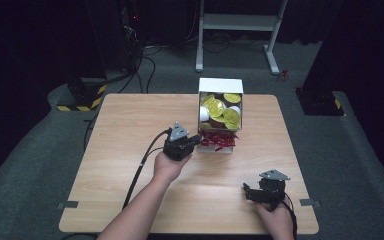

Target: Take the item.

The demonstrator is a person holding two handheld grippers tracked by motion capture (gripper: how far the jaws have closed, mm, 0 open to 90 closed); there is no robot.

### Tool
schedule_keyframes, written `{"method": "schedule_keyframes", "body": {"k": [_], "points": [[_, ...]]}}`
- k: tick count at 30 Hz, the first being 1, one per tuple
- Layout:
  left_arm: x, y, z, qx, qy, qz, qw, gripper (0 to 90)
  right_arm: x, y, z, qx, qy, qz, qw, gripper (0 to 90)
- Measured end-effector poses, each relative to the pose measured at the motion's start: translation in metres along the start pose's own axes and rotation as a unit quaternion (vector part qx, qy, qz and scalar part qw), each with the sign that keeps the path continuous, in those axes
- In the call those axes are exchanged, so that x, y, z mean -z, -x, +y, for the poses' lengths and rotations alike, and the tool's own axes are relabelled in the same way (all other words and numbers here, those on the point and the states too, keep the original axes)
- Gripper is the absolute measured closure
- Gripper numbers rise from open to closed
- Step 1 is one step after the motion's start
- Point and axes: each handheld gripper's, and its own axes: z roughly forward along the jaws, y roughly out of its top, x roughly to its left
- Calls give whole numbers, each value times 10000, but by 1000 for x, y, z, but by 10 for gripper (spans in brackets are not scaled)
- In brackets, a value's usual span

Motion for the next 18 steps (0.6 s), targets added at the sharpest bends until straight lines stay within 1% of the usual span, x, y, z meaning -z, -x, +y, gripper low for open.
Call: {"method": "schedule_keyframes", "body": {"k": [7, 11, 18], "points": [[6, 2, -2, 44, 44, -65, 10000, 865, 0, 0, 0, 1, -1, 1, 10000, 82], [10, 3, -3, 12, 76, -82, 9999, 866, 0, 0, 0, 1, 2, 0, 10000, 82], [17, 6, -5, 20, 161, -128, 9998, 867, 0, 0, 0, 1, -1, 0, 10000, 82]]}}
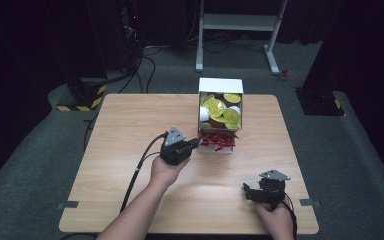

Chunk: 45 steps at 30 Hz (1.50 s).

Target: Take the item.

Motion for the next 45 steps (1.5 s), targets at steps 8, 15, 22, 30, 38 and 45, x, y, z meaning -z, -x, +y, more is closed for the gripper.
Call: {"method": "schedule_keyframes", "body": {"k": [8, 15, 22, 30, 38, 45], "points": [[7, 3, 0, -10, 76, -63, 10000, 868, 0, 0, 0, -2, 11, 0, 10000, 82], [12, 6, -2, 21, 160, -93, 9998, 868, 0, 0, 0, -2, 10, 0, 10000, 82], [15, 6, -2, -2, 186, -117, 9998, 868, 0, 0, 0, 0, 1, 0, 10000, 82], [21, 7, -4, 9, 244, -163, 9996, 871, 0, 0, 0, 4, 13, -3, 10000, 81], [27, 8, -5, 9, 294, -228, 9993, 871, 0, 0, 0, -2, 11, -1, 10000, 82], [33, 9, -7, 20, 342, -270, 9990, 871, 0, 0, 0, -1, 11, -1, 10000, 81]]}}
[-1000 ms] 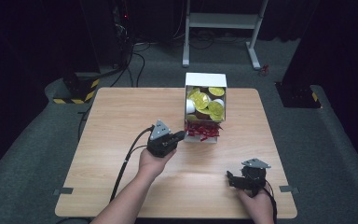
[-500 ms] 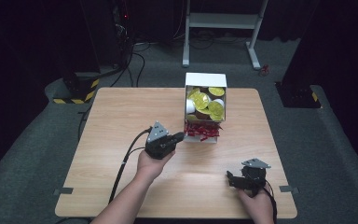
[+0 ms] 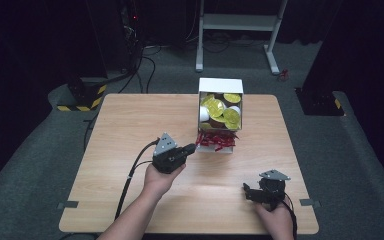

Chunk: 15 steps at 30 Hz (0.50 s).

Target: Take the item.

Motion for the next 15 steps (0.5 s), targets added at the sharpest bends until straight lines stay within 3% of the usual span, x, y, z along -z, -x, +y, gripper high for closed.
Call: {"method": "schedule_keyframes", "body": {"k": [15], "points": [[12, 3, -4, 53, 111, -61, 9999, 873, 0, 0, 0, -1, 0, 0, 10000, 82]]}}
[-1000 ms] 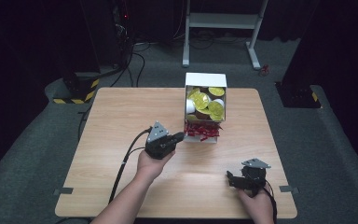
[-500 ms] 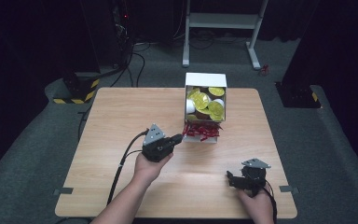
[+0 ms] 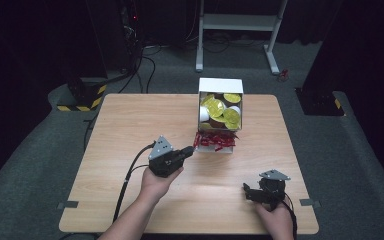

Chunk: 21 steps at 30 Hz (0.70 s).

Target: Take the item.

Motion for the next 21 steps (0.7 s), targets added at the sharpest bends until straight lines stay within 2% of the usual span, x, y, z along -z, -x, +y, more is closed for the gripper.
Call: {"method": "schedule_keyframes", "body": {"k": [12, 21], "points": [[12, 1, 0, -3, 146, -52, 9999, 873, 0, 0, 0, 1, 1, -1, 10000, 82], [21, -4, -2, 6, 201, -6, 9998, 873, 0, 0, 0, 1, 1, -1, 10000, 82]]}}
